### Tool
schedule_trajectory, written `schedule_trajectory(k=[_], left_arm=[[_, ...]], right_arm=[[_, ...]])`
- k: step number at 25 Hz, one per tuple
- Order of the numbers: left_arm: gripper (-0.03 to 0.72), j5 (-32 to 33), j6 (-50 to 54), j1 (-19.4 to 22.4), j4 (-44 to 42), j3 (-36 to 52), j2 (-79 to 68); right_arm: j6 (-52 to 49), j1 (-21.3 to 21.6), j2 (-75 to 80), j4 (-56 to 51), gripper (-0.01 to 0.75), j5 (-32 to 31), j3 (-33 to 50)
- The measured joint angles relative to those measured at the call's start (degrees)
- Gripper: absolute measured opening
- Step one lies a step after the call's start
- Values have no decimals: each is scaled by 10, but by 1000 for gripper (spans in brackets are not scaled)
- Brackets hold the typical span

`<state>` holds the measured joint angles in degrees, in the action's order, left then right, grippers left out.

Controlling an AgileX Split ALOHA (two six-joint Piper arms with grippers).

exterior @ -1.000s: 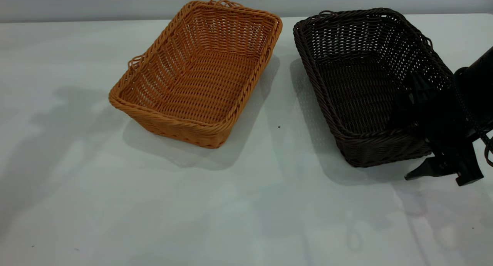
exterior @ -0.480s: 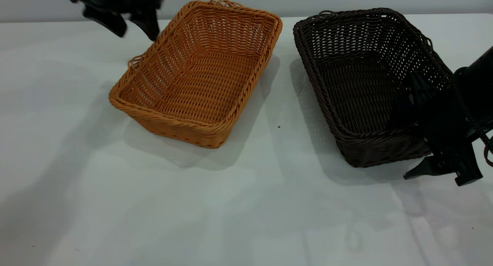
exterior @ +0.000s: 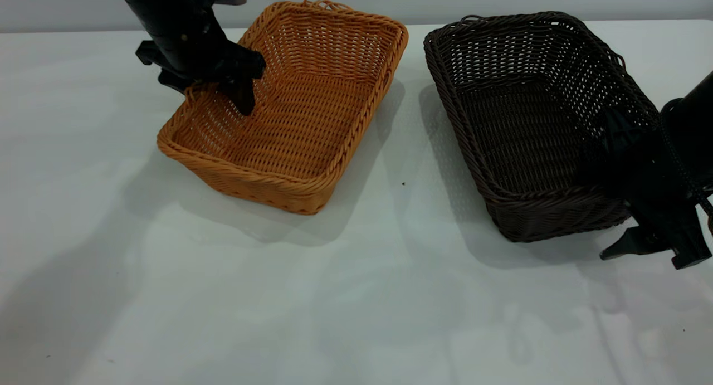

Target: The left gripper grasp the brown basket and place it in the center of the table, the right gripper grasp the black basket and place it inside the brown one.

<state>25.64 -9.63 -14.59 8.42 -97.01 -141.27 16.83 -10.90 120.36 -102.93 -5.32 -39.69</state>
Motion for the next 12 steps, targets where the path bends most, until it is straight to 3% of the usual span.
schedule_trajectory(k=[5,12], left_arm=[[400,-11,0,0,0,-1,-6],[381,-22,0,0,0,-1,-12]], right_arm=[[-2,0,0,0,477,16,0],[-2,0,1,0,442,28,-27]])
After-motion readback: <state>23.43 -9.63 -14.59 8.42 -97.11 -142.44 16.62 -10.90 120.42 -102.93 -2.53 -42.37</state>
